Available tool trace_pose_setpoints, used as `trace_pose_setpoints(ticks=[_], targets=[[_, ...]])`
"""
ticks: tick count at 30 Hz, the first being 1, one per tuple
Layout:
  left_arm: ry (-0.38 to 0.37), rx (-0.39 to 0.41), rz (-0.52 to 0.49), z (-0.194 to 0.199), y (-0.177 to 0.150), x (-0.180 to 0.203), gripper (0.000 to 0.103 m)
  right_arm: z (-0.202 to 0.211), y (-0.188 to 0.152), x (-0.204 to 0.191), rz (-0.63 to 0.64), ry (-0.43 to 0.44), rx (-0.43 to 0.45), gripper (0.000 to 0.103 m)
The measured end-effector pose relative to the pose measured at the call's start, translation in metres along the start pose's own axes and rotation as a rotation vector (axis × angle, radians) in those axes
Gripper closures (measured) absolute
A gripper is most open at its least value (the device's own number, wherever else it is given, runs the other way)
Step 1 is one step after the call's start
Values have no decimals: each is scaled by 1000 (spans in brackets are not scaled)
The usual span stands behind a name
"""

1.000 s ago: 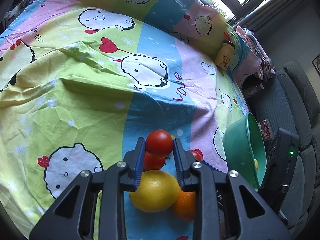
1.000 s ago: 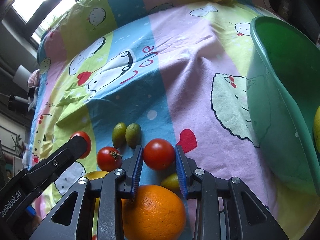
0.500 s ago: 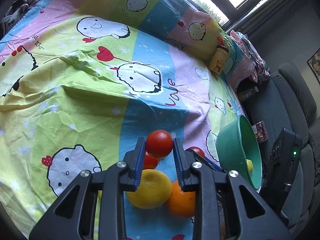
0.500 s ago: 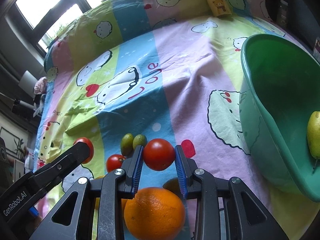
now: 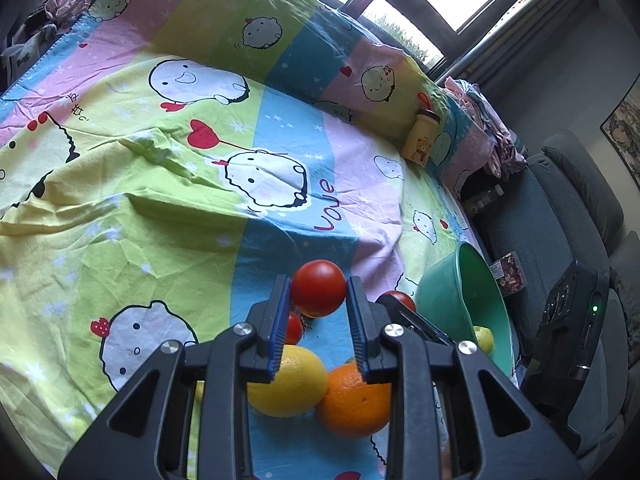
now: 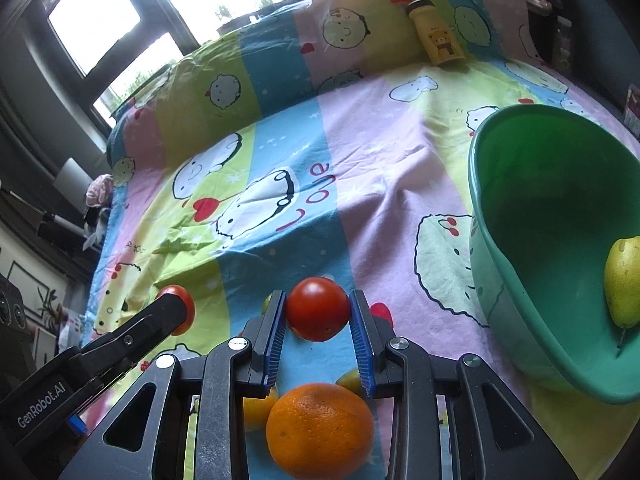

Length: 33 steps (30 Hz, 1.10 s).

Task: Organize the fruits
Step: 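Lift the red tomato with the left tool toward the green basin, then carry the red tomato over the green basin with the left tool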

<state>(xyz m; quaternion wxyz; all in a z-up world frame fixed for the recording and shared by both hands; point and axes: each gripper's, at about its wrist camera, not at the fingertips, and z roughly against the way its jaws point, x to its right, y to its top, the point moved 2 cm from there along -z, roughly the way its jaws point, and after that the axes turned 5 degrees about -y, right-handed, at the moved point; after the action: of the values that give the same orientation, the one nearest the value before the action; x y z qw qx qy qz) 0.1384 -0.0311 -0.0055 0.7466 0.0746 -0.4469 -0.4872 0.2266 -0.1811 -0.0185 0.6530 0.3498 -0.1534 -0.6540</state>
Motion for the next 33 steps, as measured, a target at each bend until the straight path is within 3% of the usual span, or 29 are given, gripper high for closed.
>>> trace_pose_setpoints(ticks=[18,33], targets=[[-52,103,-50,21,0,11,75,37,6,-4,19,67,190,70],[-105,161,-124,29,-4,33,75,58,9,7,-20,108,278,70]])
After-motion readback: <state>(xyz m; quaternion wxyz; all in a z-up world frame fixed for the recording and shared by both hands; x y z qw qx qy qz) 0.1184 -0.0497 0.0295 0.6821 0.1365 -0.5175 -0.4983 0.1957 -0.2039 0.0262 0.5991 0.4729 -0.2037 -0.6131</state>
